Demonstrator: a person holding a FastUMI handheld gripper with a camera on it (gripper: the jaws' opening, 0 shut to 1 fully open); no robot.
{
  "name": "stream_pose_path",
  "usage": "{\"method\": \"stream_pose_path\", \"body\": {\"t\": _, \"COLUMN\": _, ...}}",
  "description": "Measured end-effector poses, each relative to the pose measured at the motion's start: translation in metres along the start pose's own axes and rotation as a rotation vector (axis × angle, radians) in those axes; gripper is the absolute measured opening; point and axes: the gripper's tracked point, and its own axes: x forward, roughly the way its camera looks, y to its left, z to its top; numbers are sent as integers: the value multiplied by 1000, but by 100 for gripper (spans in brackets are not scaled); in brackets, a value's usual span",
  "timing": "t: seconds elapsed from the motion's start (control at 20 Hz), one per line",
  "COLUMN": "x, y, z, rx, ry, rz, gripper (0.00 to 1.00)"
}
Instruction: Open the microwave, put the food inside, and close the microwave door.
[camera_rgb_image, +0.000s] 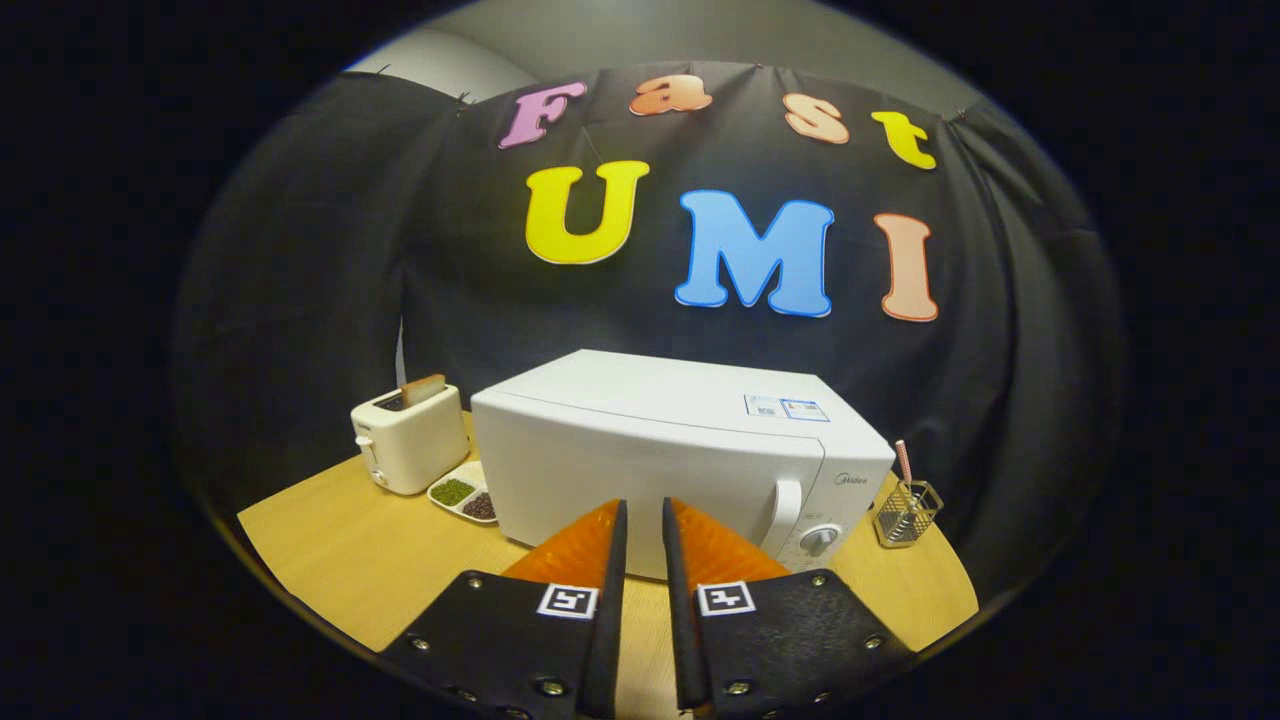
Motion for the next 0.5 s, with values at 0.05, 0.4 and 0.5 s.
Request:
{"method": "stream_pose_path", "body": {"t": 0.05, "x": -12, "y": 6, "z": 5, "rx": -6, "ry": -24, "rz": 12, "gripper": 41}}
{"method": "stream_pose_path", "body": {"t": 0.4, "x": -77, "y": 19, "z": 18, "rx": -2, "ry": -118, "rz": -15, "gripper": 98}}
{"method": "stream_pose_path", "body": {"t": 0.5, "x": -81, "y": 20, "z": 13, "rx": 14, "ry": -108, "rz": -17, "gripper": 98}}
